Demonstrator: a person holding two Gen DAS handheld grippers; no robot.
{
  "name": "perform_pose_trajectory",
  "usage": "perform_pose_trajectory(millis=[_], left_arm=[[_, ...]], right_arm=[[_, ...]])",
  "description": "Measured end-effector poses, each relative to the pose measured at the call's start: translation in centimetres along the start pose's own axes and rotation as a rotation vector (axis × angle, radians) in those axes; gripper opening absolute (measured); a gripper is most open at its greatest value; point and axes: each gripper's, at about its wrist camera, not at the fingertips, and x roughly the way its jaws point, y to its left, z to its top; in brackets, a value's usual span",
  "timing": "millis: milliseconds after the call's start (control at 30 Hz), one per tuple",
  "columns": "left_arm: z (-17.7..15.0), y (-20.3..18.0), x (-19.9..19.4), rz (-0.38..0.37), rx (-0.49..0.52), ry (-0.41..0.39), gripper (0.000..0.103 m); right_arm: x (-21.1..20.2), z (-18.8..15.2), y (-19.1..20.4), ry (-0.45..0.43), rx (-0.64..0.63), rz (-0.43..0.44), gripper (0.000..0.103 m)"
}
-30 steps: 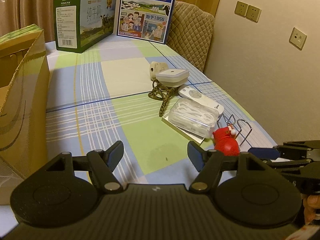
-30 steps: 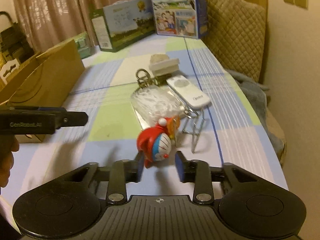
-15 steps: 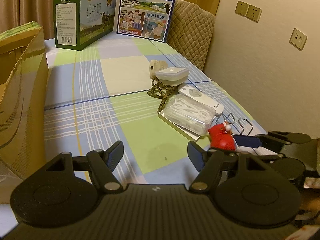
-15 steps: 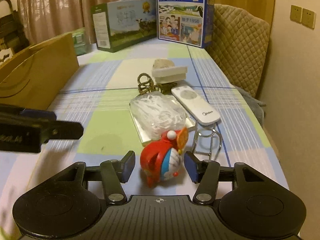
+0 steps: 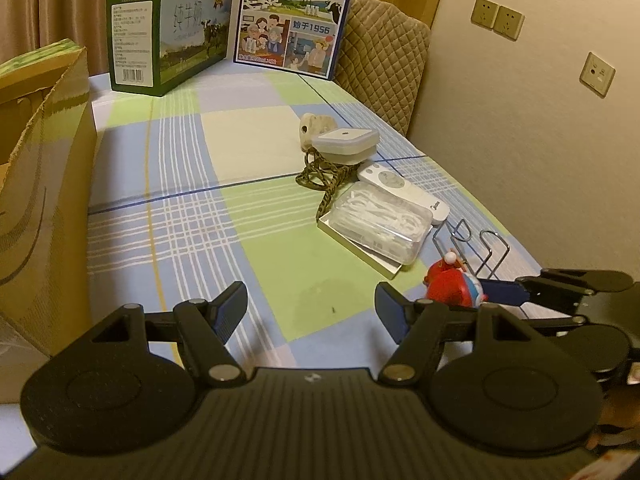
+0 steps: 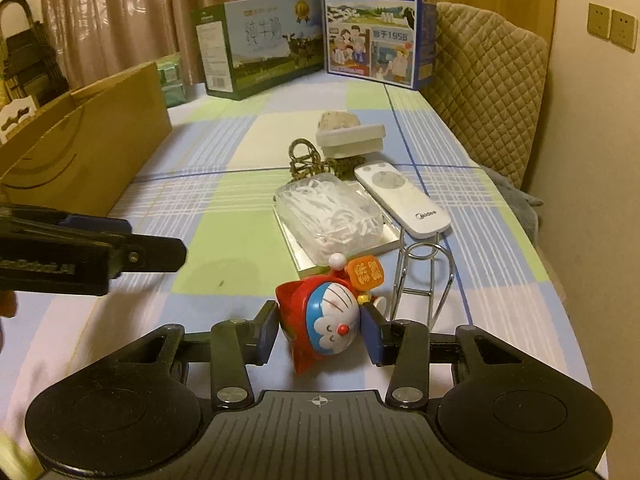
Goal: Organize rigid objects
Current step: 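Lift the Doraemon figure with the right gripper while the left grasps the clear floss-pick box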
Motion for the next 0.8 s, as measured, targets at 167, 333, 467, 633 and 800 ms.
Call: perform_pose_trajectory(millis=[167, 333, 467, 633, 800], left_arm=[[-0.1, 0.1, 0.1, 0.005, -0.003, -0.005, 0.066], [-0.4, 0.2, 0.3, 0.009, -0.009, 0.003, 0.066], [-0.3, 0.1, 0.3, 0.006, -0.008, 0.001, 0.066], [-0.3, 0.1, 0.3, 0.006, -0.007, 0.0, 0.066], [-0.2, 0.1, 0.3, 0.006, -0.001, 0.0, 0.066]], right_arm=[[-1.6, 0.4, 0.9, -0.054, -0.043, 0.035, 0.04], [-0.7, 0.0, 1.1, -0.017, -0.076, 0.024, 0.041], [0.3, -0.8, 1.1, 0.012, -0.119, 0.003, 0.041], [0.9, -1.0, 1.4, -0.003, -0.128, -0.015, 0.041], [1.2, -0.7, 1.5, -0.01, -0.134, -0.019, 0.041]])
